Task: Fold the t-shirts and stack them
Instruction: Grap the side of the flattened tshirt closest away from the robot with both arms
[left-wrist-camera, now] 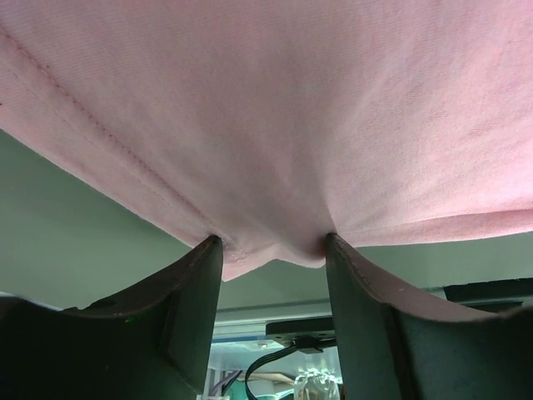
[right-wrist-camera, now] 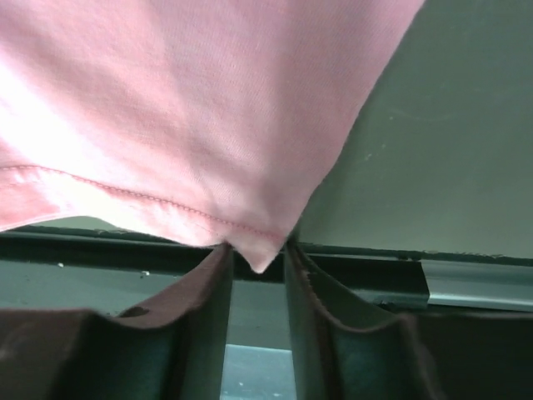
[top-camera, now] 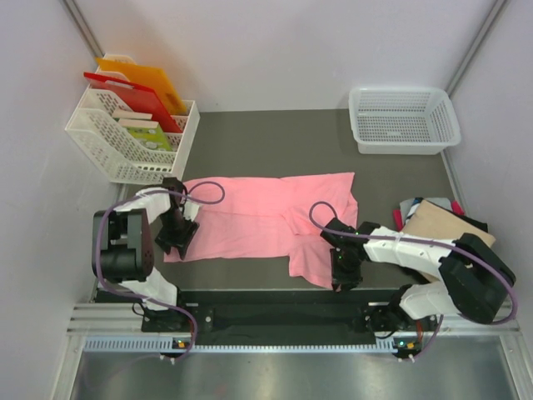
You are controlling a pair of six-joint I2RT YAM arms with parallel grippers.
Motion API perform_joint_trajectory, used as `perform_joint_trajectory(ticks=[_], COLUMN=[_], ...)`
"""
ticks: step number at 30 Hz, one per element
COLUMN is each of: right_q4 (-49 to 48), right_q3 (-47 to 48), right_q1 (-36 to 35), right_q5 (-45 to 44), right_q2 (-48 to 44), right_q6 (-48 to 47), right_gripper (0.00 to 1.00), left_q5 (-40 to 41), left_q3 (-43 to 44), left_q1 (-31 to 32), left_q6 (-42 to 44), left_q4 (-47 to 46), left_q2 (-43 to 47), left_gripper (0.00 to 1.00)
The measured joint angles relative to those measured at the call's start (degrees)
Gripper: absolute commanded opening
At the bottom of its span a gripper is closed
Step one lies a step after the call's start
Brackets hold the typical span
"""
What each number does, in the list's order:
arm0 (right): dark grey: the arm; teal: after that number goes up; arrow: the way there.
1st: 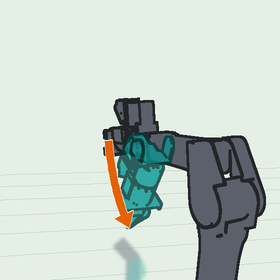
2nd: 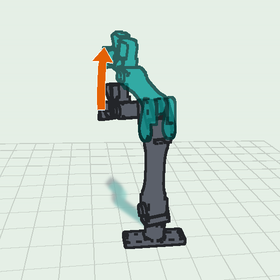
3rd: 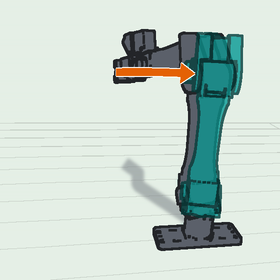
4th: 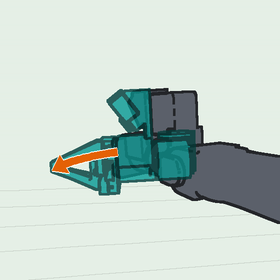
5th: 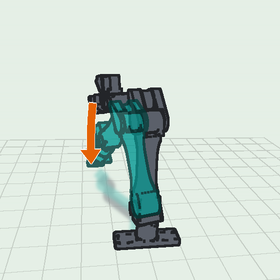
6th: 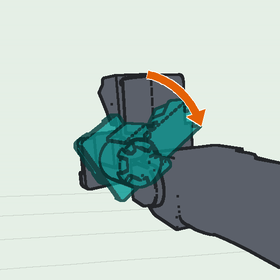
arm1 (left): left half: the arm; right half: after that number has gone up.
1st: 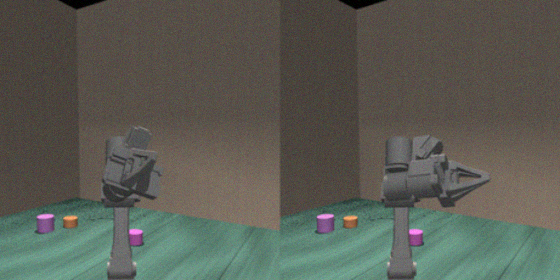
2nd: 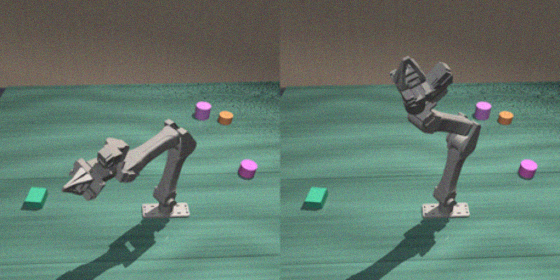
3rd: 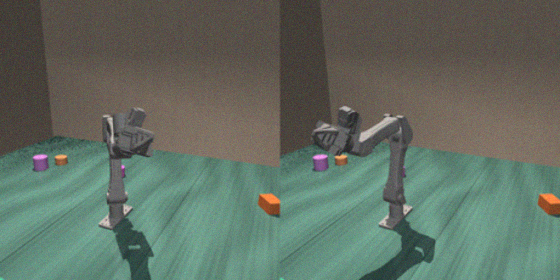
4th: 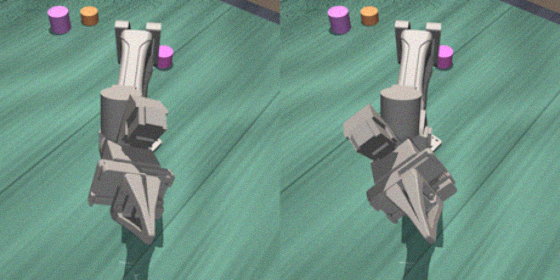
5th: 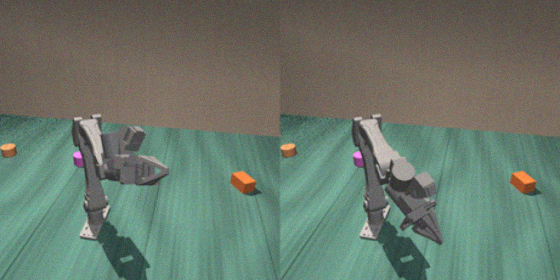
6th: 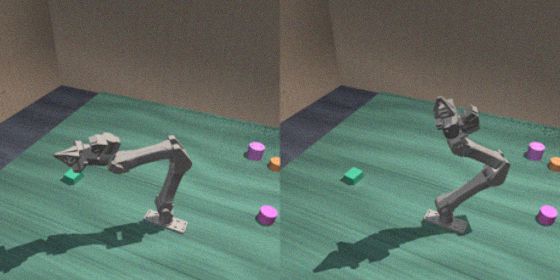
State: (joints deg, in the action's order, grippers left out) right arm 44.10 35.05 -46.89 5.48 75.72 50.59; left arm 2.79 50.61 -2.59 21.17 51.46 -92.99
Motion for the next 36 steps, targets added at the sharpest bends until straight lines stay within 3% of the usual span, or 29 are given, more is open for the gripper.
perform_joint_trajectory(ticks=[2,4,8,18,36], right_q4=[0.0,-0.1,-0.1,0.8,16.6], right_q3=[0.0,0.0,0.0,0.7,4.4], right_q1=[0.0,0.0,-0.1,-0.2,-0.2], right_q5=[0.2,0.5,0.5,-2.6,-2.8], right_q2=[0.8,1.3,1.3,-3.3,-20.0], right_q6=[-0.2,0.0,0.1,0.0,0.0], right_gripper=[0.04,0.0,0.0,0.0,0.0], left_q5=[0.1,0.1,0.3,0.9,-0.4], left_q3=[0.2,0.2,0.4,0.7,3.5], left_q1=[0.0,0.0,0.0,0.0,0.0], left_q6=[0.1,0.2,0.7,1.5,7.1], left_q4=[0.1,0.2,0.4,0.6,3.3], left_q2=[-0.2,-0.2,-0.5,-0.9,0.9], left_gripper=[0.5,0.46,0.3,0.05,0.0])
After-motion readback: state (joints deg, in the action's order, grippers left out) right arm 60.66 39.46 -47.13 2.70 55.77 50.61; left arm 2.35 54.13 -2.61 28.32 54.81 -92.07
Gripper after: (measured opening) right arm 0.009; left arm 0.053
